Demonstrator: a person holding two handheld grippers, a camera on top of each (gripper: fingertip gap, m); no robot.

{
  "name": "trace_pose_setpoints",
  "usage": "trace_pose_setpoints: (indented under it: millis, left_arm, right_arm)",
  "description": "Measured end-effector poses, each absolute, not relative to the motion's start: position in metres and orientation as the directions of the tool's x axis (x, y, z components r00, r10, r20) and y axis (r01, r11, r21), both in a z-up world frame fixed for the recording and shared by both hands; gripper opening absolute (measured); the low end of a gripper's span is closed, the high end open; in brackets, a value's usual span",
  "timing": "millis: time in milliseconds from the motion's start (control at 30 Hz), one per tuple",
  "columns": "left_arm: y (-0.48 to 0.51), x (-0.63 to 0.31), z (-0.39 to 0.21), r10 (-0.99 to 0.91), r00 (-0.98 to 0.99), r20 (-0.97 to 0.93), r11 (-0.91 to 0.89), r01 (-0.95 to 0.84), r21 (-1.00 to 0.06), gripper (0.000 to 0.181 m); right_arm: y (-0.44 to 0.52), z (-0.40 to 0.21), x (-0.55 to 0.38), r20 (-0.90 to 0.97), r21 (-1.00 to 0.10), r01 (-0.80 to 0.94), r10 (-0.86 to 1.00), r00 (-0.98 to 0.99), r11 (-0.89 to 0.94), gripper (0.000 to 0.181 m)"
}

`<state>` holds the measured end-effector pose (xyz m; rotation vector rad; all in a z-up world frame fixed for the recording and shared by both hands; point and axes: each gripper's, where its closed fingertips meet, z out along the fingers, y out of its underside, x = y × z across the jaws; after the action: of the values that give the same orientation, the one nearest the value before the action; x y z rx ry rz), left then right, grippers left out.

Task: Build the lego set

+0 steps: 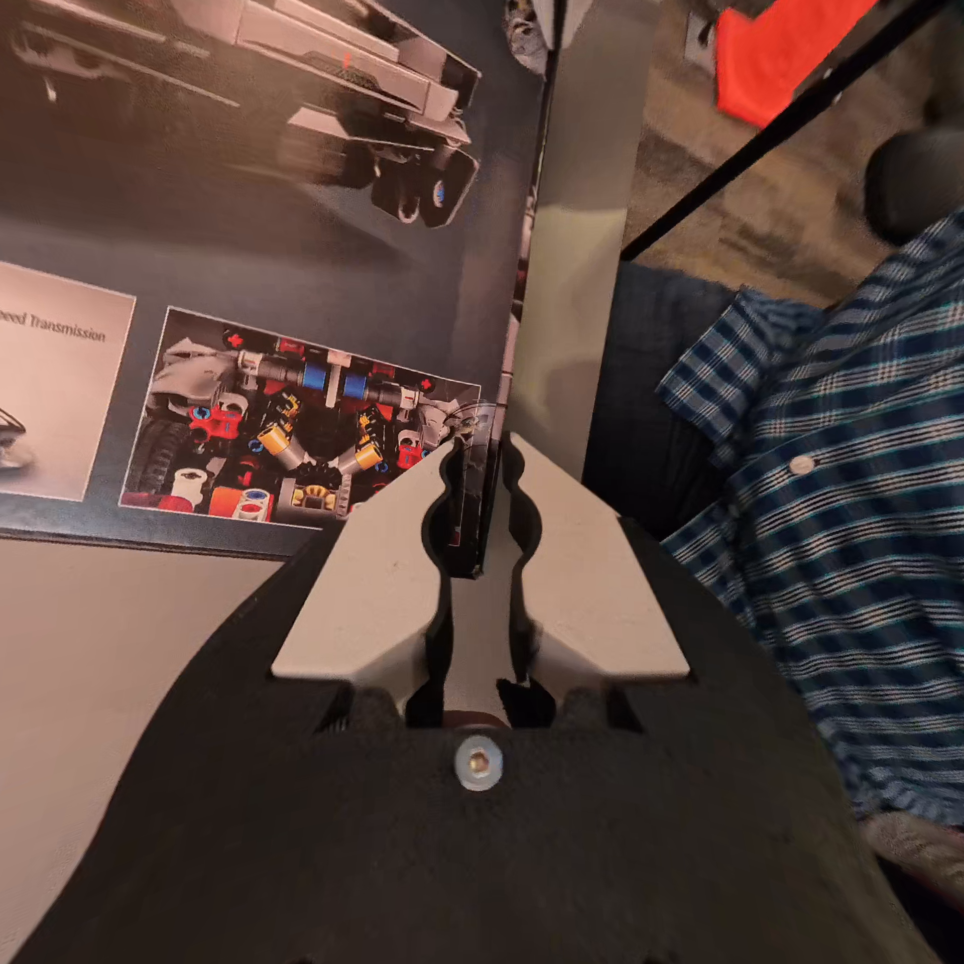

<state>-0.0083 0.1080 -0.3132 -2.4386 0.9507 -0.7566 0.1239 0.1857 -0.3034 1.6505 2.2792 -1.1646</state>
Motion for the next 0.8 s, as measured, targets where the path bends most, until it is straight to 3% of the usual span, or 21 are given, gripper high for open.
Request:
trace_pose_setpoints:
  millis: [33, 167, 300, 500, 800]
  left_arm:
    - [0.109, -0.008, -0.313, -0.691, 0.629, 0.357, -0.701, -0.459, -0.546, 0.012]
    - [0.110, -0.007, -0.310, -0.658, 0.654, 0.374, -0.719, -0.397, -0.570, 0.013]
    - [0.110, -0.005, -0.311, -0.661, 0.676, 0.326, -0.703, -0.406, -0.584, 0.015]
    - [0.112, -0.006, -0.313, -0.637, 0.704, 0.314, -0.717, -0.391, -0.577, 0.013]
    - [0.114, -0.008, -0.313, -0.607, 0.701, 0.374, -0.745, -0.339, -0.574, 0.009]
  right_arm:
    - [0.186, -0.304, 0.124, -0.494, -0.508, 0.854, 0.775, -0.395, 0.112, 0.000]
    - [0.185, -0.302, 0.124, -0.478, -0.527, 0.846, 0.793, -0.377, 0.084, 0.001]
    - [0.191, -0.304, 0.122, -0.394, -0.544, 0.835, 0.854, -0.339, 0.080, 0.017]
    - [0.196, -0.309, 0.122, -0.367, -0.528, 0.845, 0.877, -0.311, 0.079, 0.008]
    - [0.195, -0.310, 0.120, -0.385, -0.539, 0.840, 0.869, -0.312, 0.063, 0.008]
